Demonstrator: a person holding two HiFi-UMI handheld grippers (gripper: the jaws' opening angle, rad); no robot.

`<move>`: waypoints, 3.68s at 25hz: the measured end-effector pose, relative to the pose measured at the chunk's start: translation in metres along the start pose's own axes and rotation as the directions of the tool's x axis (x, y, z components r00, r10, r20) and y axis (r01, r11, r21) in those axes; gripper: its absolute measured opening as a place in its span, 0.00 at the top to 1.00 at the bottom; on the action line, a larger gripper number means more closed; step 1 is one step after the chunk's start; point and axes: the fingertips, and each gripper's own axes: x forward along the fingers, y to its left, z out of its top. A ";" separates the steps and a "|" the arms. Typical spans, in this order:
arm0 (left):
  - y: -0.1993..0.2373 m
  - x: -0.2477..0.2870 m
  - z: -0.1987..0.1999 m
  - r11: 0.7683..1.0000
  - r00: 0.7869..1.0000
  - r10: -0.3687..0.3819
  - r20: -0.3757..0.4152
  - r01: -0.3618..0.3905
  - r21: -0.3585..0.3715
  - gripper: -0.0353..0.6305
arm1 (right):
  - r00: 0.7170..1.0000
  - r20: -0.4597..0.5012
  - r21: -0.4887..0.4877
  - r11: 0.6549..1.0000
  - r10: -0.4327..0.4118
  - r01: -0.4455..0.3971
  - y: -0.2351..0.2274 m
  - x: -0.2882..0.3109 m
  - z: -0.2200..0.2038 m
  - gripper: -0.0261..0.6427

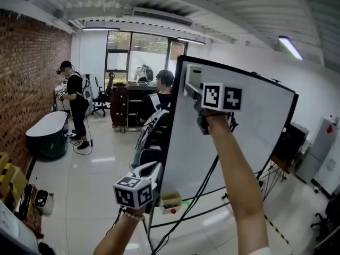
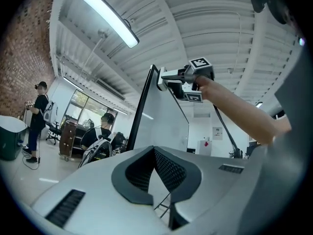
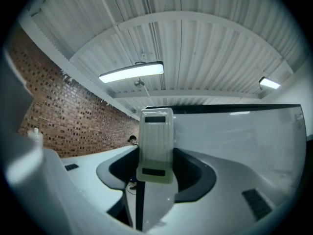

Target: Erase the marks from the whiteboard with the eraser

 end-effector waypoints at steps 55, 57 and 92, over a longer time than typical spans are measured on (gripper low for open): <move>-0.191 0.264 -0.054 0.996 0.998 0.003 0.057 0.002 -0.093 0.96 | 0.997 -0.006 -0.029 0.996 0.079 -0.079 -0.288 -0.033 0.001 0.59; -0.199 0.284 -0.057 0.996 0.998 -0.002 0.057 0.007 -0.087 0.96 | 0.996 0.000 -0.037 0.996 0.084 -0.084 -0.302 -0.036 0.002 0.59; -0.403 0.639 -0.079 0.986 0.982 -0.142 0.123 0.151 -0.066 0.96 | 0.986 0.038 -0.017 0.987 0.161 -0.161 -0.692 -0.116 -0.002 0.58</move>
